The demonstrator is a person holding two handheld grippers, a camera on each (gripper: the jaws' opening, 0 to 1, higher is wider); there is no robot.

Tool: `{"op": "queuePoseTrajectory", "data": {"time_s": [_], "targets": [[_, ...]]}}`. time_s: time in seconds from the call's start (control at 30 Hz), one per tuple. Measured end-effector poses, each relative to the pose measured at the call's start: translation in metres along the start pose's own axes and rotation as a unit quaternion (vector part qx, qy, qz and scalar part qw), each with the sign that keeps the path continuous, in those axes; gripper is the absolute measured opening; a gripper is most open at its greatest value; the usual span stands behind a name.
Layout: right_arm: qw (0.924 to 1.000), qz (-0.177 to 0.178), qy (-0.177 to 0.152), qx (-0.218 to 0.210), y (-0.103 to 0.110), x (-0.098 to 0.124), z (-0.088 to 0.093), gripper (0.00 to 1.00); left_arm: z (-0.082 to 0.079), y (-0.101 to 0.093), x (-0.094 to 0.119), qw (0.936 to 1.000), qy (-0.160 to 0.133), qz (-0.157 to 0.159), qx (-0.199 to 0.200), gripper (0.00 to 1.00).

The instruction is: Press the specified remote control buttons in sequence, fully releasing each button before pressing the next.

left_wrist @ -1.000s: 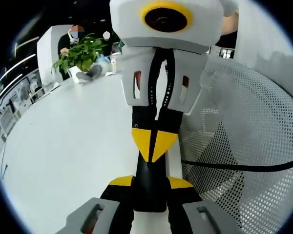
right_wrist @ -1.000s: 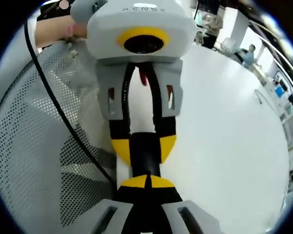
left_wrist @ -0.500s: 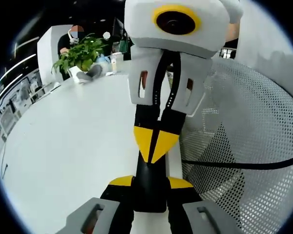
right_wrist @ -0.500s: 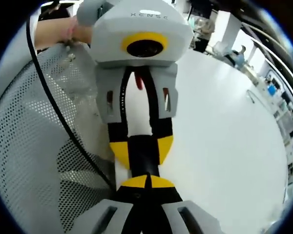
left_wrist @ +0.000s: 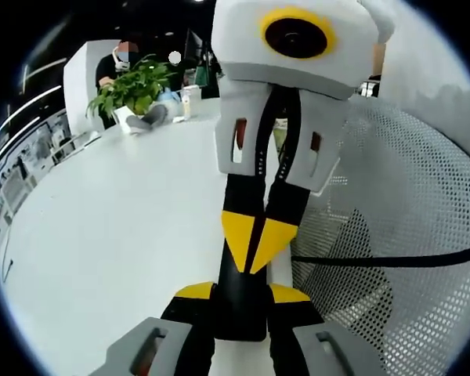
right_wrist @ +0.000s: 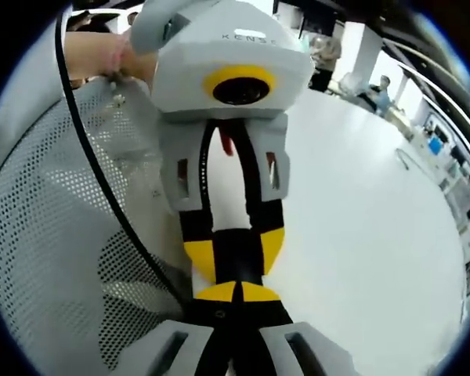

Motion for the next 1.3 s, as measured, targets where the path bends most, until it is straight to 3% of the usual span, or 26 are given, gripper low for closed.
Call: {"op": "queuePoseTrajectory", "data": {"time_s": [0.13, 0.43, 0.53, 0.63, 0.7, 0.8, 0.9, 1.03, 1.13, 1.3], "targets": [[0.9995, -0.018, 0.009, -0.024, -0.0005, 0.0009, 0.0007, 0.00, 0.0012, -0.0028, 0.0004, 1.0000, 0.001, -0.001, 0.005, 0.24], [0.9984, -0.022, 0.045, 0.025, -0.0005, -0.0015, -0.0032, 0.00, 0.0002, -0.0021, -0.0007, 1.0000, 0.003, -0.001, 0.003, 0.24], [0.9980, 0.004, 0.050, 0.037, 0.0023, -0.0028, -0.0022, 0.00, 0.0004, -0.0019, -0.0014, 1.0000, 0.003, -0.003, 0.004, 0.24], [0.9985, 0.017, 0.046, 0.026, 0.0034, -0.0029, -0.0016, 0.00, -0.0002, -0.0024, -0.0010, 0.9999, 0.008, -0.008, 0.004, 0.24], [0.9990, 0.012, 0.041, -0.013, 0.0005, -0.0031, -0.0031, 0.00, -0.0001, -0.0021, -0.0004, 0.9999, 0.009, -0.010, 0.005, 0.24], [0.9991, 0.012, 0.036, -0.019, -0.0003, -0.0034, -0.0028, 0.00, 0.0002, -0.0017, -0.0004, 0.9999, 0.007, -0.013, 0.007, 0.24], [0.9993, 0.010, 0.003, -0.035, 0.0010, -0.0021, 0.0003, 0.00, 0.0010, -0.0014, 0.0001, 0.9999, 0.005, -0.012, 0.009, 0.24], [0.9926, -0.009, -0.041, -0.114, -0.0021, -0.0011, 0.0026, 0.00, 0.0010, -0.0011, 0.0000, 0.9999, 0.005, -0.012, 0.009, 0.24], [0.9960, 0.001, -0.046, -0.076, -0.0003, -0.0012, 0.0039, 0.00, 0.0009, -0.0012, 0.0000, 0.9999, 0.006, -0.012, 0.008, 0.24], [0.9955, -0.004, -0.047, -0.083, -0.0006, -0.0001, 0.0056, 0.00, 0.0008, -0.0013, 0.0002, 0.9998, 0.006, -0.014, 0.009, 0.24]]}}
Point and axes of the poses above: the point that each gripper's makers call its tool centre point, and the gripper's own axes: x roughly backward along the fingers, y roughly to its left, z roughly out of its underside, the point moved 5 cm from there along x, roughly backward along the fingers, and after that the axes turned 9 degrees about y, right-handed, at the moved point
